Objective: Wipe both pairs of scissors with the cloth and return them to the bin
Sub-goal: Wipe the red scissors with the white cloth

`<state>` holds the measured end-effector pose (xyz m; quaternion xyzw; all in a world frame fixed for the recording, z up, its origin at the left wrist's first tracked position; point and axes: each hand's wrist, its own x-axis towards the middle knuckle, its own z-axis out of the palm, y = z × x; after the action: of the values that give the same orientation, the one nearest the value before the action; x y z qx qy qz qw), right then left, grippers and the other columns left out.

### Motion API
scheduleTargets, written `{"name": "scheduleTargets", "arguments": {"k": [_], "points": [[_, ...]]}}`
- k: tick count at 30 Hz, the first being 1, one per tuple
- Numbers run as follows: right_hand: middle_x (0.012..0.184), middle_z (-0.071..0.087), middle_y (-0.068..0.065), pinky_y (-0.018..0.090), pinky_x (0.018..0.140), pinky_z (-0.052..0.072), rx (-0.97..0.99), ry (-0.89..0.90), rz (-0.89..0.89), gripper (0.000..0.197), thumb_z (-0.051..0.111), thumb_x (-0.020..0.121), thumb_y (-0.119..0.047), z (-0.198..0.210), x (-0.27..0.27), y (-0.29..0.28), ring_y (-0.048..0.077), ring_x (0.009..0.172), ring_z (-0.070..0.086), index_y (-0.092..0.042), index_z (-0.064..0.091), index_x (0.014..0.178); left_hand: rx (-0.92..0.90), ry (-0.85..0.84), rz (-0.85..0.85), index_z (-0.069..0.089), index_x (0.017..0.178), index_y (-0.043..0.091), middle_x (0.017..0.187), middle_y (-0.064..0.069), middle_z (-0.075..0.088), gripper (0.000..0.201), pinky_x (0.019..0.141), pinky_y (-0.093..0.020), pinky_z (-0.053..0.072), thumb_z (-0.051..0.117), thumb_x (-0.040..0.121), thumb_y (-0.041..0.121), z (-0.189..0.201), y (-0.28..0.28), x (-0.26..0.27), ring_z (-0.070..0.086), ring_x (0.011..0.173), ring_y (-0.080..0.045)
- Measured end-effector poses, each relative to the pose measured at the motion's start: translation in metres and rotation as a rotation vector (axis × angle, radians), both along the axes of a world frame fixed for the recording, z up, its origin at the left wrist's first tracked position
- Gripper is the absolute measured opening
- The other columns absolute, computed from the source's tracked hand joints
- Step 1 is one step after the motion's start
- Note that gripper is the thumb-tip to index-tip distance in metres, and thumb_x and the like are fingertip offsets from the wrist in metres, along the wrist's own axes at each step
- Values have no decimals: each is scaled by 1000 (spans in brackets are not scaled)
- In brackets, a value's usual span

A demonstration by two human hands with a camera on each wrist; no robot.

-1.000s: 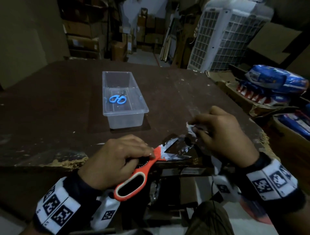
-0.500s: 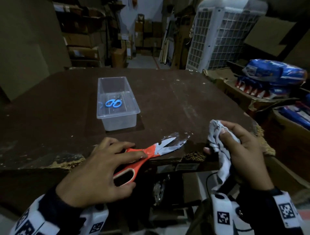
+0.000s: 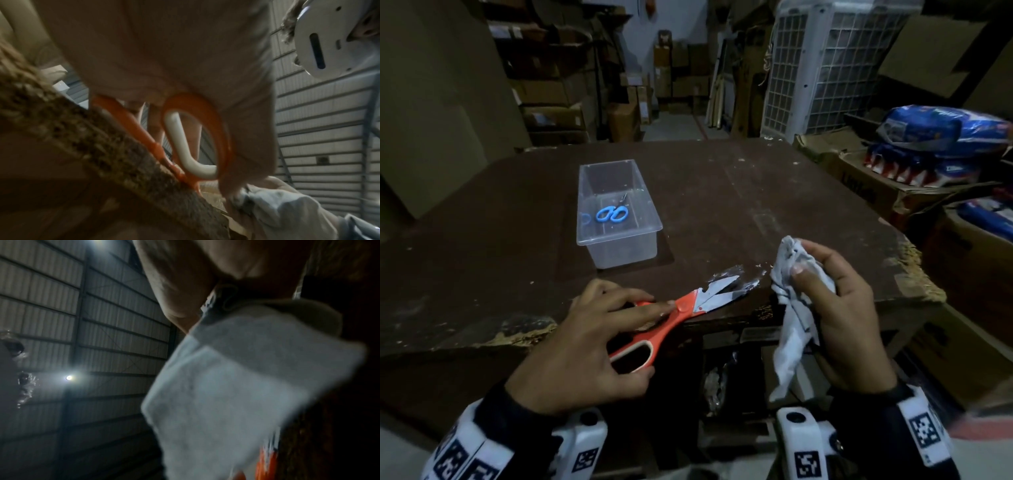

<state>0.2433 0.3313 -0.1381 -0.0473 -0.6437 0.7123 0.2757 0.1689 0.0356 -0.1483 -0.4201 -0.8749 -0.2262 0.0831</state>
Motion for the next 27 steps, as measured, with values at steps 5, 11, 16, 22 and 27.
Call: {"name": "scheduleTargets", "arguments": {"k": [5, 11, 16, 22, 27], "points": [[119, 71, 17, 38, 91, 59, -294, -31, 165, 63, 77, 72, -30, -8, -2, -15, 31, 107, 70, -9, 58, 128, 114, 103, 101, 61, 135, 39, 125, 15, 58, 80, 85, -52, 48, 80, 58, 49, -12, 6, 7, 50, 110, -20], [105, 69, 16, 32, 76, 61, -597, -14, 475, 64, 80, 75, -28, -9, -2, -21, 20, 83, 70, -14, 56, 132, 176, 186, 174, 69, 128, 30, 127, 7, 60, 73, 81, -54, 48, 80, 58, 48, -23, 10, 11, 48, 110, -25], [97, 69, 5, 24, 71, 59, -540, -7, 517, 39, 68, 89, -23, -1, -2, -24, 13, 83, 70, -12, 55, 125, 201, 184, 177, 70, 126, 28, 127, 7, 60, 71, 80, -54, 48, 78, 59, 49, -25, 11, 11, 48, 110, -26], [105, 68, 19, 37, 83, 60, -617, 13, 460, 68, 86, 71, -16, -4, -8, -30, 25, 90, 71, 5, 53, 127, 216, 173, 172, 70, 126, 28, 126, 7, 60, 70, 81, -54, 47, 77, 60, 49, -25, 11, 11, 49, 108, -26], [113, 71, 20, 43, 97, 55, -475, 70, 323, 44, 64, 79, 2, 1, -10, -21, 31, 106, 68, 6, 58, 122, 218, 169, 183, 69, 127, 30, 126, 8, 60, 70, 81, -55, 47, 77, 59, 47, -25, 13, 11, 48, 108, -25]]}}
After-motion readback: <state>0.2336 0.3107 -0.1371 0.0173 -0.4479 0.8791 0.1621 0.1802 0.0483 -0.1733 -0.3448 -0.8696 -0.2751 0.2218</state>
